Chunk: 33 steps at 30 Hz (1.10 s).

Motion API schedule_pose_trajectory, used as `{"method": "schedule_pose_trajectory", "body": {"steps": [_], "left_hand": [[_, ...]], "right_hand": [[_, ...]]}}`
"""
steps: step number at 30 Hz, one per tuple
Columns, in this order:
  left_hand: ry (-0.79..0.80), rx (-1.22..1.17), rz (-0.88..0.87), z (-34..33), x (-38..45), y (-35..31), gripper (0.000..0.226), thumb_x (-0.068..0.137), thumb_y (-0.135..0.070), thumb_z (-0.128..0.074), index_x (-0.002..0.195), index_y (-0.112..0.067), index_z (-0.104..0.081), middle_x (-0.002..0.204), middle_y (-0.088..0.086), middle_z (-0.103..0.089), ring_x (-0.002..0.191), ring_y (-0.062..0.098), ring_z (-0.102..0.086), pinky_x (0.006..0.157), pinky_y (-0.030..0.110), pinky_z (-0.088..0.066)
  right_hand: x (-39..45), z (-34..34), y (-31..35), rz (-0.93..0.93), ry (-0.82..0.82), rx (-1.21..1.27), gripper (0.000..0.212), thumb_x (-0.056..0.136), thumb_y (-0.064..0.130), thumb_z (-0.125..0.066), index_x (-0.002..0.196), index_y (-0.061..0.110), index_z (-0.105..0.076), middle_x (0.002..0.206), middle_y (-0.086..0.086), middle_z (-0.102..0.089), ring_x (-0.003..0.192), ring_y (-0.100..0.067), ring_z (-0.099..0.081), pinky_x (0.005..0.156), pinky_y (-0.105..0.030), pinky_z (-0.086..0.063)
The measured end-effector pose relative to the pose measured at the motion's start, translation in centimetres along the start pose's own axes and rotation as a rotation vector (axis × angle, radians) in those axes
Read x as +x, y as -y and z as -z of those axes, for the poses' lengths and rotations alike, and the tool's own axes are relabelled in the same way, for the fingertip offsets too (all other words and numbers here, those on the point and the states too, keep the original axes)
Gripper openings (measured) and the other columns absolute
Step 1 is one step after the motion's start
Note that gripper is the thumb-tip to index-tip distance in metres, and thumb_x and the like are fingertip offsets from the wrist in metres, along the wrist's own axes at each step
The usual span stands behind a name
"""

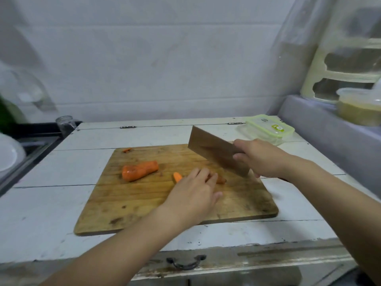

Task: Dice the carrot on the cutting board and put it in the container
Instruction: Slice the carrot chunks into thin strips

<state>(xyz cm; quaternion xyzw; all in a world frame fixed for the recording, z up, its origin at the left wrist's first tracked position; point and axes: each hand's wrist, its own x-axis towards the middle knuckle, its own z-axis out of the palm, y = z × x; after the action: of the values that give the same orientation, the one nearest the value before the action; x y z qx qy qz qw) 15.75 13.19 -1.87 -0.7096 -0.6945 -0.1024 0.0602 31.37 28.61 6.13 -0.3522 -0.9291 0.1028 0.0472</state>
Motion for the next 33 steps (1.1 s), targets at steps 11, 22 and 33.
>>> {"method": "schedule_pose_trajectory", "body": {"steps": [11, 22, 33], "left_hand": [[0.047, -0.081, -0.239, 0.9, 2.8, 5.8, 0.049, 0.101, -0.013, -0.050, 0.142, -0.037, -0.057, 0.143, -0.011, -0.043, 0.135, 0.016, -0.038, 0.110, 0.034, -0.039], [-0.106, -0.112, 0.094, 0.2, 1.1, -2.2, 0.028, 0.106, -0.034, -0.043, 0.122, -0.018, -0.061, 0.117, 0.002, -0.054, 0.096, 0.026, -0.061, 0.077, 0.037, -0.048], [-0.103, -0.172, -0.034, -1.1, 0.6, 1.2, 0.042, 0.105, -0.039, -0.044, 0.141, -0.020, -0.055, 0.138, -0.007, -0.050, 0.121, 0.015, -0.050, 0.107, 0.035, -0.040]], "right_hand": [[-0.5, 0.1, -0.2, -0.091, 0.007, 0.179, 0.024, 0.105, 0.023, -0.044, 0.083, 0.015, -0.040, 0.054, -0.006, -0.055, 0.044, -0.024, -0.063, 0.053, -0.033, -0.043], [-0.5, -0.2, 0.9, -0.083, 0.107, 0.190, 0.021, 0.106, 0.020, -0.042, 0.085, 0.023, -0.041, 0.065, -0.009, -0.059, 0.043, -0.023, -0.064, 0.045, -0.026, -0.041], [-1.3, -0.3, 1.5, -0.148, 0.057, 0.179, 0.012, 0.104, 0.019, -0.038, 0.100, 0.013, -0.047, 0.058, -0.017, -0.066, 0.042, -0.025, -0.065, 0.047, -0.028, -0.047]]}}
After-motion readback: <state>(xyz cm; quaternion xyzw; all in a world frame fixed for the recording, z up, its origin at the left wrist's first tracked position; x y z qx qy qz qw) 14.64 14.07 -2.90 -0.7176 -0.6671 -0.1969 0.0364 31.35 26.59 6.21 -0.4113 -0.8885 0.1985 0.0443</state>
